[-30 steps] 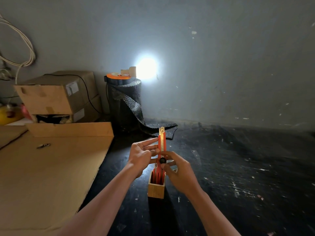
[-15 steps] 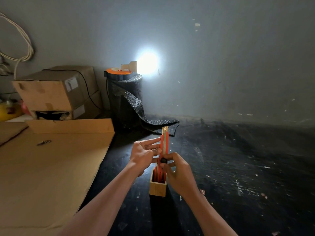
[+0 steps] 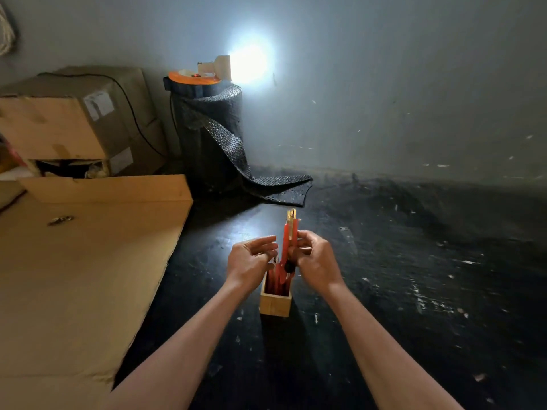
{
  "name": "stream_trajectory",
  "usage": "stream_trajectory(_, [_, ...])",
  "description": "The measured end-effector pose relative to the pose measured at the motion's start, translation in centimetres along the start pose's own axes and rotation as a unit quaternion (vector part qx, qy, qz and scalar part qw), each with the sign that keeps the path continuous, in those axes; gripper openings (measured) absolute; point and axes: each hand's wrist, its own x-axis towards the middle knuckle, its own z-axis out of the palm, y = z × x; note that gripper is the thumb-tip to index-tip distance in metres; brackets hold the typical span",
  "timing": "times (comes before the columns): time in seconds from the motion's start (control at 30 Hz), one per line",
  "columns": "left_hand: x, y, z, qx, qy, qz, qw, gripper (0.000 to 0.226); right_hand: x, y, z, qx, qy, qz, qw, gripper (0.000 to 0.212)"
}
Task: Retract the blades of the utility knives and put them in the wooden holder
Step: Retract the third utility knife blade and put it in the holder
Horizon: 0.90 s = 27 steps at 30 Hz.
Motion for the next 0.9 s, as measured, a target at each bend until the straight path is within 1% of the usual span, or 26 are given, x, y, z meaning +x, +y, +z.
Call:
stream_trajectory(0.07, [0.7,-1.4,-0.1,0.083,0.007,0.012,0.996,0.04,0.6,0.8,0.2,-0.012,0.008,0.025,1.0,0.015])
stream_trajectory(0.13, [1.2,-3.0,-0.3,0.158,-0.013,0.011,0.987,0.054,1.1,1.7,0.6,-0.032,0.013,0.042,0.999,0.009])
stream_trajectory(0.23, [1.9,-5.6,-0.4,0.245,-0.043,-0.021,0.968,0.077,1.7,4.0,1.6,-0.073,0.014,0.065,0.995,0.006])
stream_trajectory(0.3, [2.2,-7.2,-0.5,0.281,-0.059,-0.045,0.957,0.086,1.8,5.6,2.3,-0.1,0.012,0.084,0.991,0.006])
stream_trajectory(0.37, [2.4,-8.5,-0.5,0.288,-0.062,-0.063,0.954,0.085,1.9,6.8,2.8,-0.122,0.006,0.101,0.987,0.006])
stream_trajectory(0.5, [2.6,-10.1,-0.7,0.282,-0.063,-0.067,0.955,0.071,1.8,8.4,3.6,-0.143,-0.009,0.134,0.981,0.008])
stream_trajectory(0.6, [2.4,-10.7,-0.8,0.257,-0.065,-0.068,0.962,0.063,1.6,8.8,3.9,-0.165,-0.025,0.153,0.974,0.008])
stream_trajectory(0.77, [2.4,-11.2,-0.9,0.244,-0.062,-0.064,0.966,0.061,1.5,9.4,4.1,-0.2,-0.027,0.155,0.967,0.01])
stream_trajectory(0.9, [2.3,-11.2,-1.1,0.236,-0.062,-0.059,0.968,0.057,1.0,8.9,4.0,-0.192,-0.022,0.157,0.968,0.017])
